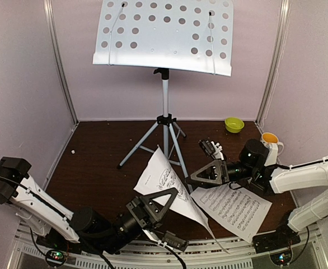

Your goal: Set up the instrument practice props

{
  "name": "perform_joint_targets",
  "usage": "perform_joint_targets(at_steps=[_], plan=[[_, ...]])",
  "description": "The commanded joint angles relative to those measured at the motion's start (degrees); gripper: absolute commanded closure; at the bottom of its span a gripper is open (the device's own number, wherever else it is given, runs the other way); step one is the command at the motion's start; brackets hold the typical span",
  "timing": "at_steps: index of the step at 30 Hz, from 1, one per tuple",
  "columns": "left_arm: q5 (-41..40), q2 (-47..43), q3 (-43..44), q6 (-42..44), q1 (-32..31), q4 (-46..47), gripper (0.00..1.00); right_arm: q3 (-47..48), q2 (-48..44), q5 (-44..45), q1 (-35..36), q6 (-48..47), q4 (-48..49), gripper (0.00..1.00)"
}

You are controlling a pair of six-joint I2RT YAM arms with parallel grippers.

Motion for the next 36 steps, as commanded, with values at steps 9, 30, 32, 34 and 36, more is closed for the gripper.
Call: perform_joint_targets(at_steps=[9,30,32,34,36], plan=[[3.14,-1.98,3.06,11.94,-1.42,4.46,1.0,2.79,4.52,-0.18,2.7,5.16,10.65,0.0],[3.79,-3.98,3.98,16.29,-2.5,4.52,1.0,2.7,11.43,-0.11,3.96,22.51,35.56,0.0],[2.64,-4.42,3.27,15.91,-2.49,4.56,1.0,2.57,11.3,-0.33,3.88,26.37,39.58,0.02],[1.11,-4.91,2.21,15.63,-2.55,4.47,1.0,2.43,10.18,-0.58,3.67,27.1,40.35,0.07],[-0.53,-5.41,0.89,14.98,-2.49,4.47,1.0,2.03,8.82,-0.97,3.38,26.87,39.89,0.11]])
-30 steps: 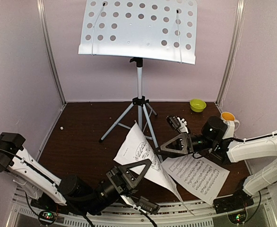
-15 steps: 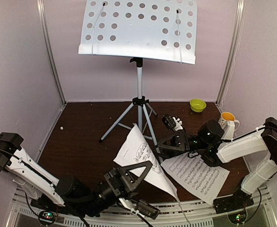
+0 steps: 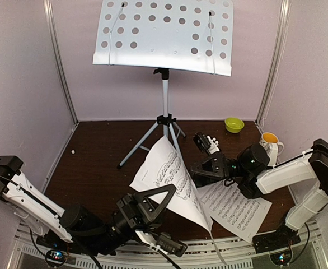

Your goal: Set up the instrument practice props

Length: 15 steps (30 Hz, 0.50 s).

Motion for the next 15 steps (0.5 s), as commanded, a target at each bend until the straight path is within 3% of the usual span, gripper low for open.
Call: perform_joint_targets(at_steps=[1,5,12,15], plan=[[-4.07,-2.19,-2.52,14.56,-0.25,4.09,1.0,-0.26,-3.14,-1.03,-0.38,2.82,5.5,0.14],[-7.19,-2.95,-5.98,13.09,0.09,3.85,1.0,-0.45,-6.38,-2.47,-0.69,-0.53,0.21,0.29],[-9.75,-4.95,-9.58,10.35,1.77,3.06,1.0,0.24,-12.12,-3.39,-0.78,-10.68,-16.23,0.66],[-9.72,-5.08,-10.85,10.49,2.6,3.71,1.0,0.9,-14.19,-3.71,-0.91,-14.81,-23.25,0.76]])
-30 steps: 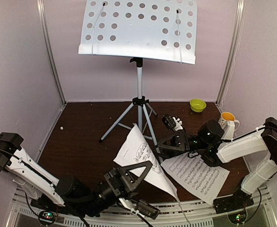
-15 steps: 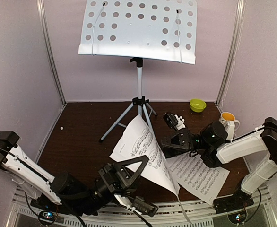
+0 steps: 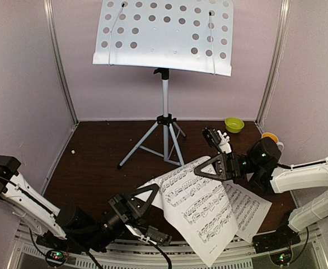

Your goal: Set up the instrument practice props

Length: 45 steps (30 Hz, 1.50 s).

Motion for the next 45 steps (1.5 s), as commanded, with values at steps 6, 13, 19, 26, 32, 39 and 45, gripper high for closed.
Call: perform_joint_targets(at_steps=[6,13,19,26,32,39,45], plan=[[-3.4,-2.09,-2.8,10.44,1.5,4.09,0.56,2.08,-5.68,-1.25,-1.45,-15.76,-25.17,0.84],[-10.44,-4.38,-4.48,0.1,2.23,4.12,0.25,4.19,-8.67,1.31,-4.47,-21.33,-31.97,0.94],[-19.46,-12.18,-4.53,-25.52,5.37,-6.62,0.12,9.69,-10.34,6.24,-6.1,-29.36,-40.54,0.95],[6.47,-33.88,11.06,-103.11,22.54,-82.63,0.19,17.71,-12.51,11.95,-6.62,-38.59,-48.47,0.95],[27.81,-35.93,13.57,-114.59,30.21,-82.81,0.13,22.68,-15.91,18.7,-6.57,-48.88,-59.81,0.94],[55.55,-27.89,19.01,-128.5,37.65,-72.46,0.11,22.86,-17.46,20.22,-6.6,-51.24,-60.37,0.93],[66.23,-22.7,20.92,-136.59,40.37,-60.83,0.11,21.0,-20.82,22.61,-6.62,-53.41,-60.54,0.93]])
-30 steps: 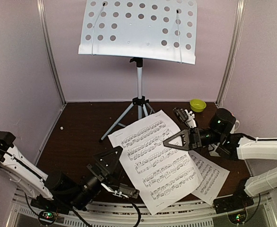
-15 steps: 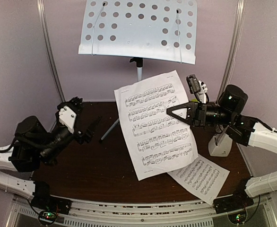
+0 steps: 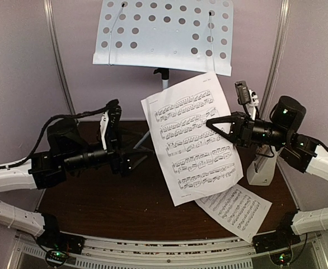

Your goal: Set up the instrument practice props

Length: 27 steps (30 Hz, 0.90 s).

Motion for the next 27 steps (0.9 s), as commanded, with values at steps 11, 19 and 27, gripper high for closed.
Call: perform_joint_targets(at_steps=[11,19,27], plan=[[10.99,12.99,4.04,-17.3,0.46,28.18,0.24,-4.21,-5.37,3.62,-0.19,0.71,7.65,1.0],[5.43,13.68,2.56,-18.76,0.73,30.38,0.29,-4.91,-6.61,2.13,-0.19,2.61,10.73,0.99],[4.6,10.74,1.05,-16.83,1.52,21.63,0.18,-4.65,-7.69,0.61,-0.17,3.98,12.01,0.97]])
